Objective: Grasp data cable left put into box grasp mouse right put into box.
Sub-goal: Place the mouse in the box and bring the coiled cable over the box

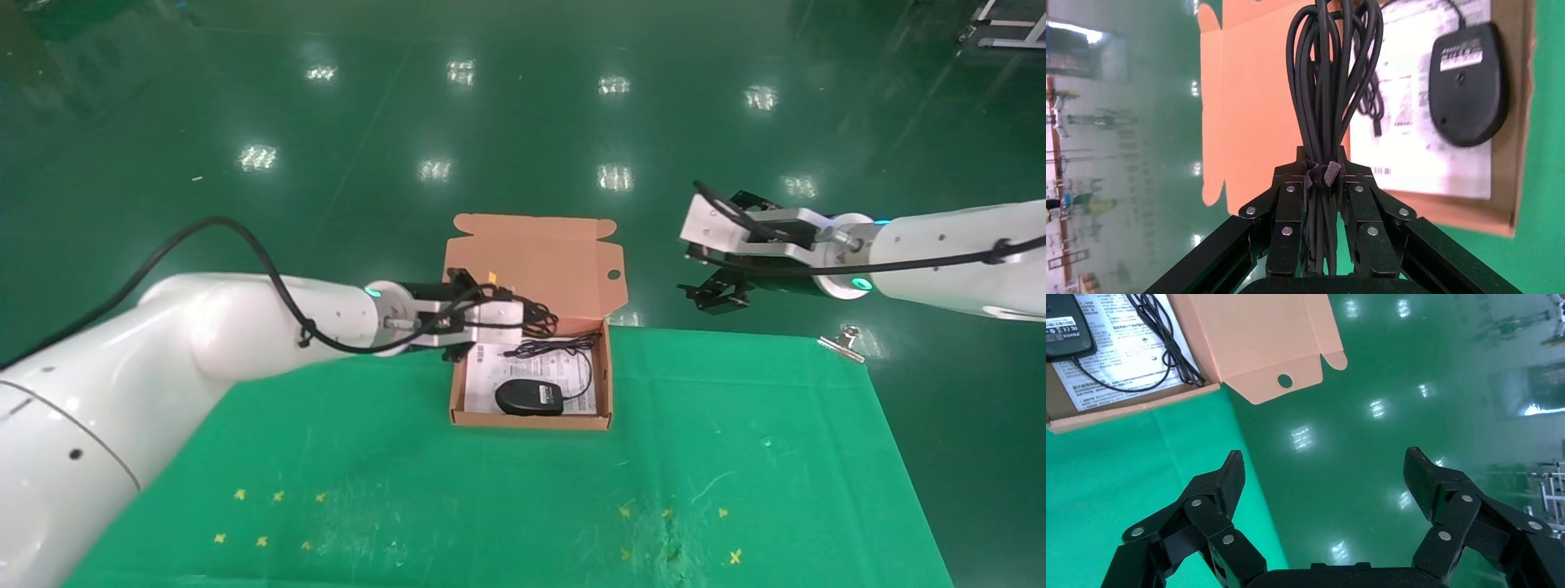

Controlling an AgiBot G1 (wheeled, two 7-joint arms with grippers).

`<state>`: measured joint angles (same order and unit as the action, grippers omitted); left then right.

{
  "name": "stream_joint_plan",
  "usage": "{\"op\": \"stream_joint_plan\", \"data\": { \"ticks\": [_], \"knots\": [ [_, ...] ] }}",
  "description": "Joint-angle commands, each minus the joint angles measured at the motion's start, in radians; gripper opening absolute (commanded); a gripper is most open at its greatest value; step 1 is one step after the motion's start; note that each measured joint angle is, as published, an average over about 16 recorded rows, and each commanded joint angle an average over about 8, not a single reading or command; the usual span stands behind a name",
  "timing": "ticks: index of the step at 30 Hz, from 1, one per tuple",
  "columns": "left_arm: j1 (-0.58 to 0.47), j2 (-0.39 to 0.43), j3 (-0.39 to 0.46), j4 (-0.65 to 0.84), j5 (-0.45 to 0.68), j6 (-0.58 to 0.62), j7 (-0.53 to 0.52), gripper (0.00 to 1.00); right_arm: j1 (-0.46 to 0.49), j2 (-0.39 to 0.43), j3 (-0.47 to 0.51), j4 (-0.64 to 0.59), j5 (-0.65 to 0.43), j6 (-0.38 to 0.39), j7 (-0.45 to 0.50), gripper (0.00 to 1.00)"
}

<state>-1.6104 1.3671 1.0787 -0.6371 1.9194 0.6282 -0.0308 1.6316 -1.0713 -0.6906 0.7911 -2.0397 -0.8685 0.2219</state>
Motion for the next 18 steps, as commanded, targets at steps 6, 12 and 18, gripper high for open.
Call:
{"op": "stream_joint_plan", "data": {
  "ticks": [6,12,18],
  "knots": [
    [0.012,0.005,0.066,-0.002,-0.121,-0.043,0.044,0.0,-0.008,0.039,0.006,0.05,-0.007,-0.013,0.033,1.0],
    [0.009,0.006,0.125,-0.004,-0.199,-0.067,0.052,0.17,-0.008,0.054,0.01,0.067,-0.012,-0.016,0.049,1.0],
    [0.003,0.006,0.154,-0.003,-0.246,-0.084,0.048,0.92,-0.009,0.059,0.01,0.075,-0.014,-0.017,0.054,1.0]
  ]
}}
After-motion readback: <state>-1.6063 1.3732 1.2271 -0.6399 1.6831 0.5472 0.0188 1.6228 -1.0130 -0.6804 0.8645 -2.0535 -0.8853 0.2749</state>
